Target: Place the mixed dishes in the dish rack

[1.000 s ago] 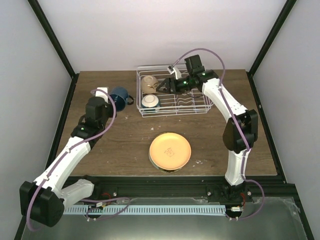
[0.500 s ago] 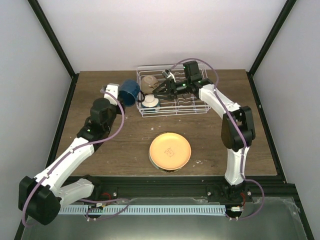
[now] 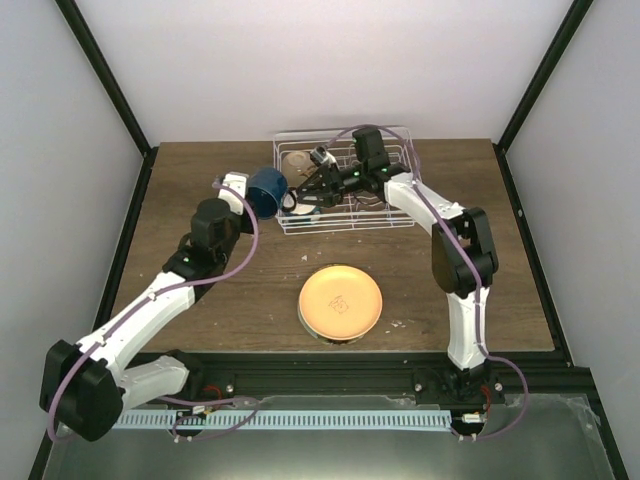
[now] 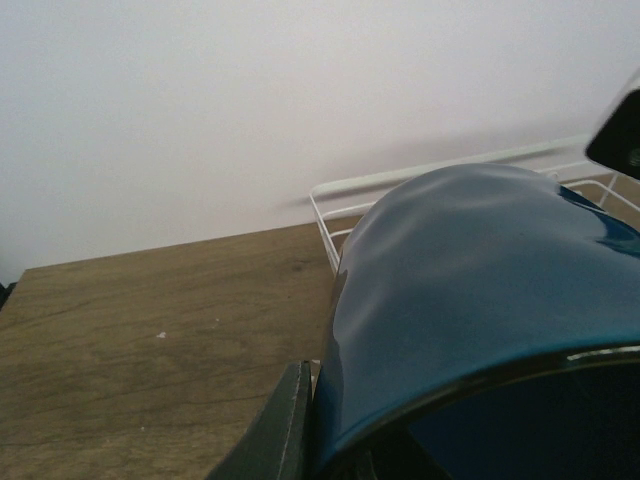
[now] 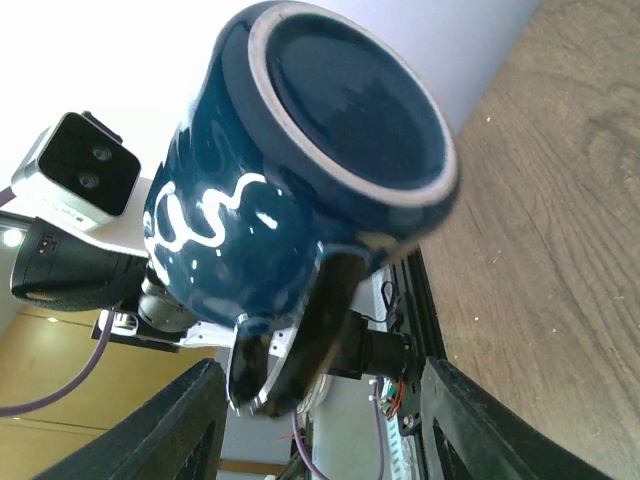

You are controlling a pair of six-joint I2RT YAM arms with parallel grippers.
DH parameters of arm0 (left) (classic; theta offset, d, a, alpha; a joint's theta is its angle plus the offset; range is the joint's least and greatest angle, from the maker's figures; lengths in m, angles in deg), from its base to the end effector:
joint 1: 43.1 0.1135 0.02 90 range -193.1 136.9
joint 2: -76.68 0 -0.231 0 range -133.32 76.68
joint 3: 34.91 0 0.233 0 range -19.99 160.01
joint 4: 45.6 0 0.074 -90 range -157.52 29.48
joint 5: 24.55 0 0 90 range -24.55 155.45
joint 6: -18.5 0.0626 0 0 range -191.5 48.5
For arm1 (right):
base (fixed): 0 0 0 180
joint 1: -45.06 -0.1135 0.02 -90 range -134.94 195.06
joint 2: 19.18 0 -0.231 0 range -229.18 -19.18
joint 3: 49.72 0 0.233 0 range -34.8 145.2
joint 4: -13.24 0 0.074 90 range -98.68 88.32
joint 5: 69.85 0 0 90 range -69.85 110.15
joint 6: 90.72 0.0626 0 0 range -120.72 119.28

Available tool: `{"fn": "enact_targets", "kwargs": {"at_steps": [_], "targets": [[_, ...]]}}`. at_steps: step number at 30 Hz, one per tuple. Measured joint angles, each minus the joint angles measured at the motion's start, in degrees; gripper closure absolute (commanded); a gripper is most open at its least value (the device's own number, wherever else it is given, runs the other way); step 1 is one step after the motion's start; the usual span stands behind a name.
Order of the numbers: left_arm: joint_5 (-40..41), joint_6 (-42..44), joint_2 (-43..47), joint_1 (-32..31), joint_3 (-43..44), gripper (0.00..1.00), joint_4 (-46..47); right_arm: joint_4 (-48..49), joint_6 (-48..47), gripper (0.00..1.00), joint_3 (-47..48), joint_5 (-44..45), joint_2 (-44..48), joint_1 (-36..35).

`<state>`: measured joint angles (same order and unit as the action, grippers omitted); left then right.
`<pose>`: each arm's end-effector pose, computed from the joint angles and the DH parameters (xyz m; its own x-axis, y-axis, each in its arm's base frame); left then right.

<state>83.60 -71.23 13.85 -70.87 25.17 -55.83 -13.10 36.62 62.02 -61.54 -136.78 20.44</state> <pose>0.2545 -0.1120 0.2778 -0.1979 0.1093 -0.9741 0.1751 0.9817 0.0746 0.3643 0.2351 0.2502 -0.8834 -0.3084 -0.3529 -0.3592 -0.0382 0.9325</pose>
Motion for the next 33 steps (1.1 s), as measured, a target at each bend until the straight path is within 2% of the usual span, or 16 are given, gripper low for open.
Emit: {"fn": "enact_targets", "kwargs": {"at_steps": [7,16,20,22,29,33], "targets": [[-0.8,-0.1,-3.1,-1.4,-0.7,1.00,1.6,1.2,1.5,0.53,1.9,-0.6,-2.5,-1.8],[0.4,-0.1,-4.9,-1.9,-0.7,1.00,4.3,1.1,2.3,0.84,1.9,-1.5,-3.8,-2.0],[0.9,3.0,-5.1,-2.3,-0.8,0.99,5.3,-1.7,6.5,0.96,2.0,-1.5,-3.8,-1.7],[1.1,3.2,-5.5,-2.4,-0.8,0.91,5.7,-2.4,6.9,0.99,2.0,-1.6,-3.8,-1.6],[0.5,-0.2,-6.0,-2.6,-0.8,0.62,7.5,-0.5,4.9,0.99,2.0,-0.5,-3.8,-1.7],[0.4,-1.7,-6.0,-2.6,-1.2,0.50,8.2,0.3,4.3,0.99,2.8,0.4,-4.0,-2.1]]}}
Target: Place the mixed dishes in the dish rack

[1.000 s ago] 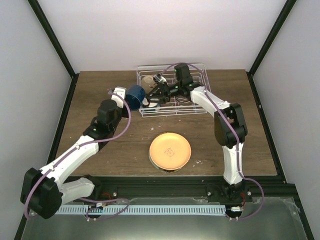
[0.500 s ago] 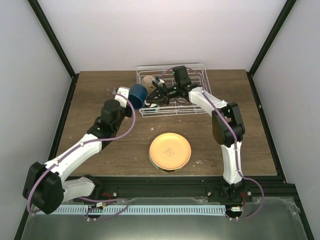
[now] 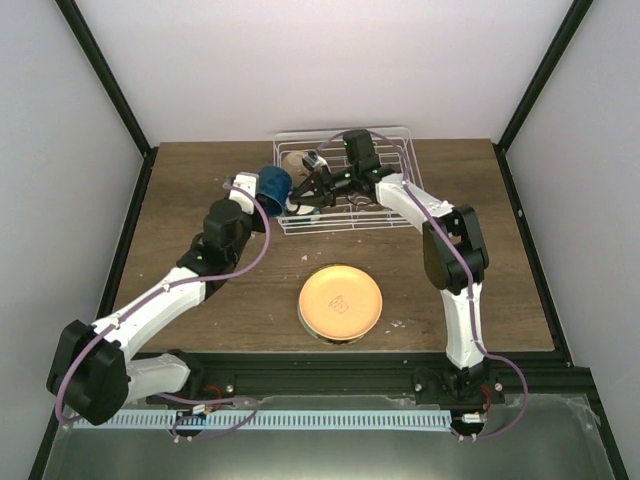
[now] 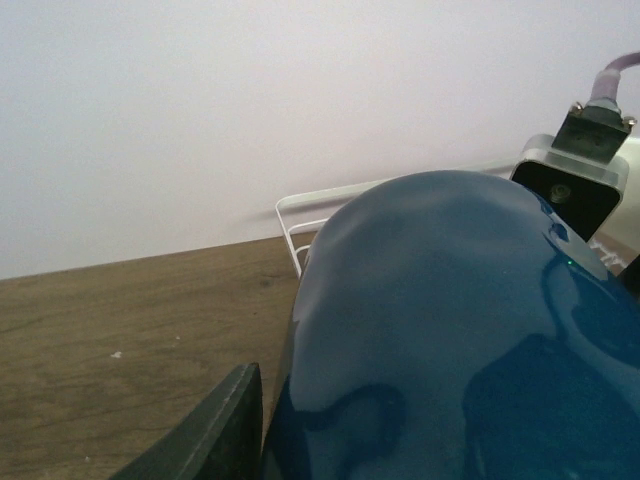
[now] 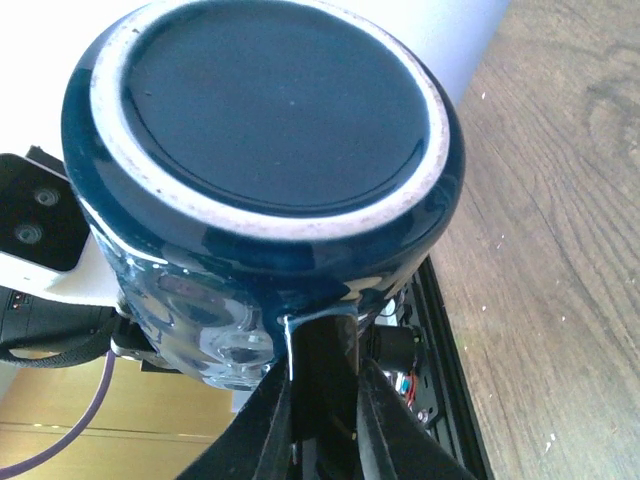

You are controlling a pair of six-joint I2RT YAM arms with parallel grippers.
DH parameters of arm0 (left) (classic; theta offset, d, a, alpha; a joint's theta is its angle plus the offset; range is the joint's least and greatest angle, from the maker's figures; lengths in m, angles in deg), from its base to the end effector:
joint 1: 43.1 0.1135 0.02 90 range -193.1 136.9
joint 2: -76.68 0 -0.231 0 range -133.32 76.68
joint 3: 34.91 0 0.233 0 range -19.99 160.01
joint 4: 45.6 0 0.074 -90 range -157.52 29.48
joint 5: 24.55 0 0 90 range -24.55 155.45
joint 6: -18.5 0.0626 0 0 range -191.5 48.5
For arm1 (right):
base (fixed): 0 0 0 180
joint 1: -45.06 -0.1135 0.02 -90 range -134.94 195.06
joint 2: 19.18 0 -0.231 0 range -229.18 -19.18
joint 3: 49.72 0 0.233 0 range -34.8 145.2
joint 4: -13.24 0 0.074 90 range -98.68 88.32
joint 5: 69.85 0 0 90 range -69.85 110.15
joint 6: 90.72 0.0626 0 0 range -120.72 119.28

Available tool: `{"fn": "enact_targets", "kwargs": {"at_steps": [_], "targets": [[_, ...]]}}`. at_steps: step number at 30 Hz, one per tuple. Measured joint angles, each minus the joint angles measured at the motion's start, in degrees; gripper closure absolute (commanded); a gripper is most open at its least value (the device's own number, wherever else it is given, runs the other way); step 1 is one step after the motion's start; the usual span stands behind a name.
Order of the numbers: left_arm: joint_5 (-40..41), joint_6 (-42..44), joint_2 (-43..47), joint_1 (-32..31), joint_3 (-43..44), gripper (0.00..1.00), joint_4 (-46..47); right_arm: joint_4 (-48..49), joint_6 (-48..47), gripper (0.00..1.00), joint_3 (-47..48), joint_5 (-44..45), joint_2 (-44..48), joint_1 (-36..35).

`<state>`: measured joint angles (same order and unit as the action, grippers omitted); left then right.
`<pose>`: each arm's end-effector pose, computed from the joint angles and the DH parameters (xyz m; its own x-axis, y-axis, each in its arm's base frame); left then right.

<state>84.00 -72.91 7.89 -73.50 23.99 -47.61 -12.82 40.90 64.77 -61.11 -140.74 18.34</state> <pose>0.2658 -0.1328 0.2613 -0.1830 0.0803 -0.9798 0.2068 0.9775 0.0415 0.3670 0.2540 0.2360 -0.9014 -0.3407 -0.2672 -0.2795 -0.0135 0.9600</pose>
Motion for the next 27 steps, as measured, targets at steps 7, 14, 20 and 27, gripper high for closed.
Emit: {"fn": "enact_targets", "kwargs": {"at_steps": [7,14,20,27], "targets": [[0.5,-2.5,-0.2,0.0,-0.7,0.13,-1.5,0.3,-1.1,0.99,1.8,3.4,0.0,1.1],[2.0,-6.1,-2.6,0.3,-0.7,0.00,-6.7,-6.7,-7.4,0.99,5.6,11.0,-1.3,4.7],[1.4,-9.7,-2.6,3.3,3.8,0.00,-14.7,-18.0,-16.9,0.99,12.3,29.8,-2.2,6.3],[-8.9,-13.5,-9.0,14.1,24.3,0.00,-31.7,-25.9,-21.8,0.99,12.9,55.4,-0.8,5.5]]}}
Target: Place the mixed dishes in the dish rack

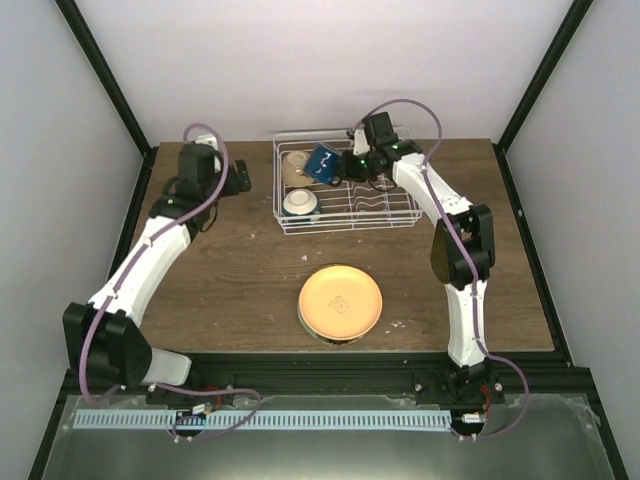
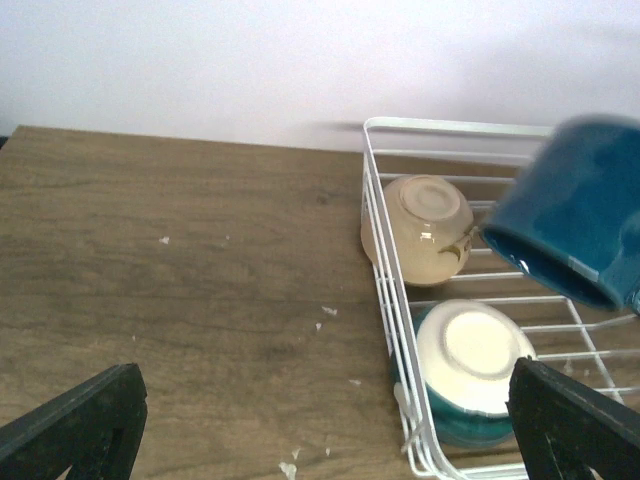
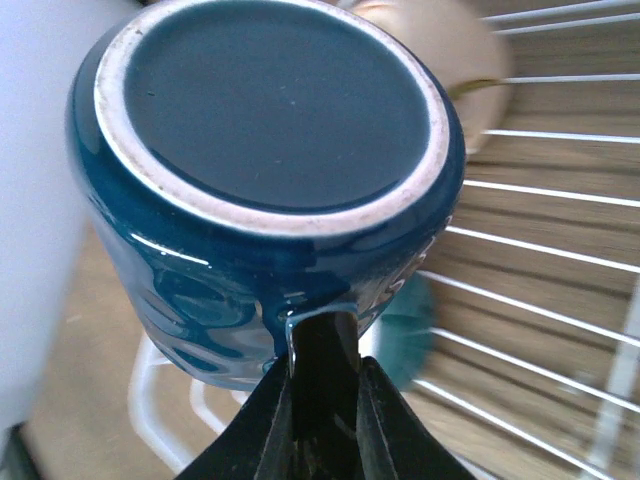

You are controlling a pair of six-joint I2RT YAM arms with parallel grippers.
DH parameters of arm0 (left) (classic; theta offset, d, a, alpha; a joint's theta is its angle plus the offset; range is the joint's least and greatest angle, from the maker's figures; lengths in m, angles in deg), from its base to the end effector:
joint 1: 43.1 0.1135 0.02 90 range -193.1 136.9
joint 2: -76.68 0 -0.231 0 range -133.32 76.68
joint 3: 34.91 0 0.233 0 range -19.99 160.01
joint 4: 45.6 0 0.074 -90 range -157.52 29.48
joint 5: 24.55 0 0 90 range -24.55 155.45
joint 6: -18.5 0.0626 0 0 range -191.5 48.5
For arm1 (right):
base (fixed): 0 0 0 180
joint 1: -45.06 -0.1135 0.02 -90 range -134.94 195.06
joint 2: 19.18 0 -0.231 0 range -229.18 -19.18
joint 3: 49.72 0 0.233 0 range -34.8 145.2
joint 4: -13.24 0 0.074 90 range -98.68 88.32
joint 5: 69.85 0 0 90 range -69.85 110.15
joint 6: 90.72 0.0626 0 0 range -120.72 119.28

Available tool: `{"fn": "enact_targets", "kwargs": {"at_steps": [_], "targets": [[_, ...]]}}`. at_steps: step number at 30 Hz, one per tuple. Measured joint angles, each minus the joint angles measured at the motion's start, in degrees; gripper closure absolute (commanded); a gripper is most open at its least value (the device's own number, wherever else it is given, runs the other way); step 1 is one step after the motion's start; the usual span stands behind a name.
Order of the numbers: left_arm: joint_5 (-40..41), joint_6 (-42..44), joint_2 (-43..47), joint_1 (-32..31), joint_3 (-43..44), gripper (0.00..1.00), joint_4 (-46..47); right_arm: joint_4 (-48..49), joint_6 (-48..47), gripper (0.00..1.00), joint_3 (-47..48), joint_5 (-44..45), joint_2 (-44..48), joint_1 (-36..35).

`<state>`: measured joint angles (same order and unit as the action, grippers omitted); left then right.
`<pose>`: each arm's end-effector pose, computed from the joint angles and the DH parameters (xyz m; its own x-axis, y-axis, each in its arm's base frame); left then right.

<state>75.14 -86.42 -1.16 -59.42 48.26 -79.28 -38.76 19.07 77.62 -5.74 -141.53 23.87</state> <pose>0.3127 -0.0806 0.2965 -0.4751 -0.1254 -0.8710 0.0130 0.9887 -0.1494 0.4233 0.1934 0.2336 -0.8458 -0.0012 -0.5335 -0.3363 0.7775 0.5314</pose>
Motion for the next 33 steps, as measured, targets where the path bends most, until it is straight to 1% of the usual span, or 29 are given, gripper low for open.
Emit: {"fn": "enact_targets", "kwargs": {"at_steps": [1,3,6,10,15,22,28,33], "targets": [[-0.8,0.0,-1.4,1.6,2.3,0.00,-1.9,-1.3,-0.6,0.99,0.4,4.0,0.0,-0.2],[-2.2,0.1,-3.9,2.6,5.3,0.00,-5.3,-2.5,-1.5,0.99,0.6,10.4,0.1,-0.5],[-3.9,0.1,-5.2,2.6,5.2,0.00,-9.0,-4.0,-2.8,0.99,0.7,18.2,0.2,-1.4],[-5.8,0.0,-5.4,2.6,4.6,0.00,-11.5,-4.9,-4.5,0.99,0.8,25.1,0.2,-3.4],[-6.4,0.1,-5.4,2.6,3.7,0.00,-11.7,-5.4,-6.4,0.99,3.3,29.2,-0.5,-5.9],[-6.4,0.4,-5.4,2.6,3.1,0.00,-12.4,-5.7,-8.6,0.99,11.3,33.6,-6.3,-7.6],[-6.2,0.8,-5.5,2.6,3.0,0.00,-12.7,-8.2,-10.1,0.99,11.9,37.1,-10.0,-7.9],[-6.2,1.0,-5.9,2.6,3.0,0.00,-12.7,-9.6,-11.2,0.99,11.9,39.3,-11.5,-7.9]]}}
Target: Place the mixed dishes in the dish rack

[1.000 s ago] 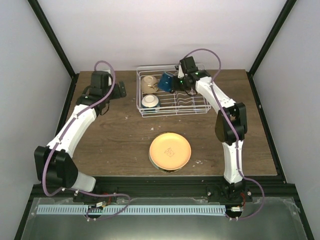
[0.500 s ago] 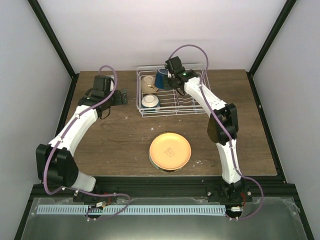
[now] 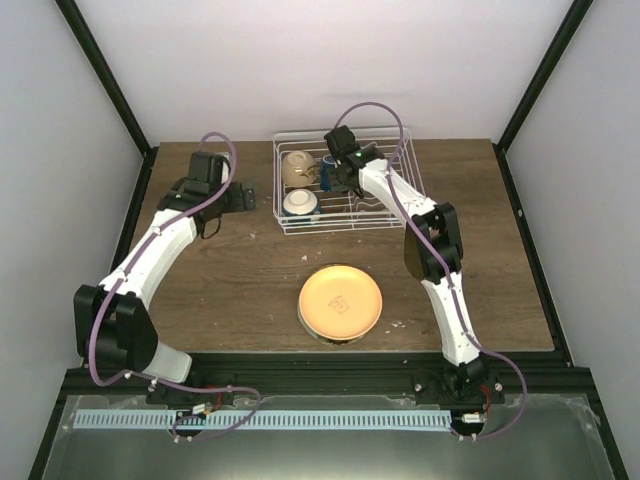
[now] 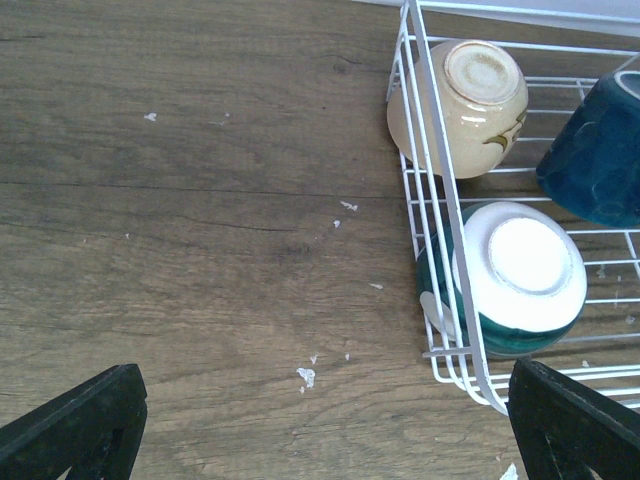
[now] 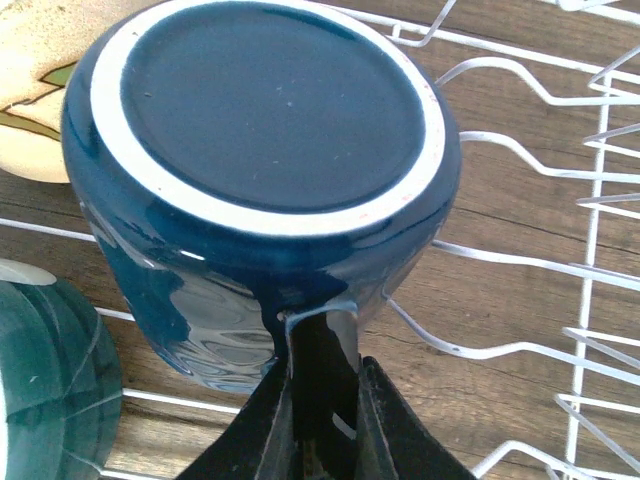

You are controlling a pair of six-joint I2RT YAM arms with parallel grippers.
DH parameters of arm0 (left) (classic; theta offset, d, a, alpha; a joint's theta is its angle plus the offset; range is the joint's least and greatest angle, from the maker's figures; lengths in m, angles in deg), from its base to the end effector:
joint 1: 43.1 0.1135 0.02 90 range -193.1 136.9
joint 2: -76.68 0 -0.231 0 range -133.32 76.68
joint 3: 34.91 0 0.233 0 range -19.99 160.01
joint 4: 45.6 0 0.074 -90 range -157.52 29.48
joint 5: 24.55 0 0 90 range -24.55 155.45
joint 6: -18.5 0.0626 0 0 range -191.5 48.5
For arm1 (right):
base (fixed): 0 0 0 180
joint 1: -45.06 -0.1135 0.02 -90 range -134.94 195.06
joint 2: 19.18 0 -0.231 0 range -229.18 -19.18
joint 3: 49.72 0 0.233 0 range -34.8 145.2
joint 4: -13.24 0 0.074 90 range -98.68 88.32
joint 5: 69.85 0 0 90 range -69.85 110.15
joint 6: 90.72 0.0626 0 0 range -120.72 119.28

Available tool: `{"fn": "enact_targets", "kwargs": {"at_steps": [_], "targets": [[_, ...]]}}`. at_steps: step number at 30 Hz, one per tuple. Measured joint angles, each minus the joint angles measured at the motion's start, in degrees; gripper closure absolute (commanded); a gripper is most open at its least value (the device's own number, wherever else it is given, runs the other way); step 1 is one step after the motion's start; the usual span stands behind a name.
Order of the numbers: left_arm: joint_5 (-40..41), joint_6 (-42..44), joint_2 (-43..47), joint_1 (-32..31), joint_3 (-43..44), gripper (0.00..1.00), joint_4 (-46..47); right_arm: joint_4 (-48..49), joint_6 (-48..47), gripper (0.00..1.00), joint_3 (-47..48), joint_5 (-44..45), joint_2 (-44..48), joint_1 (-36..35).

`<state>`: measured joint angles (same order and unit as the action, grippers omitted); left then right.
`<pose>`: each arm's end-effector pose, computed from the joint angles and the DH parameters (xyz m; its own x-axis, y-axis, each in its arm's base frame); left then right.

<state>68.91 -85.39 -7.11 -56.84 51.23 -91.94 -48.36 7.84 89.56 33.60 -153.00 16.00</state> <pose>0.3176 -0.0738 0.2579 -0.7017 -0.0751 -0.7085 0.0272 0.9909 -0.1320 0.4328 0.2238 0.1903 -0.7712 -0.2629 -0.5797 -0.2471 0.9629 -0.1081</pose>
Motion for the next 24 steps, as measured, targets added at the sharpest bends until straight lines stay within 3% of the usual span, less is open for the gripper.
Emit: {"fn": "enact_targets", "kwargs": {"at_steps": [10,24], "targets": [[-1.7,0.0,-1.2,0.0,-0.5,0.00,-0.7,5.4,-2.5,0.97,-3.5,0.4,0.1,-0.4],[-3.7,-3.5,-1.2,-5.8,-5.8,0.00,-3.0,7.0,-5.1,0.59,-6.7,-2.8,0.2,-1.2]]}}
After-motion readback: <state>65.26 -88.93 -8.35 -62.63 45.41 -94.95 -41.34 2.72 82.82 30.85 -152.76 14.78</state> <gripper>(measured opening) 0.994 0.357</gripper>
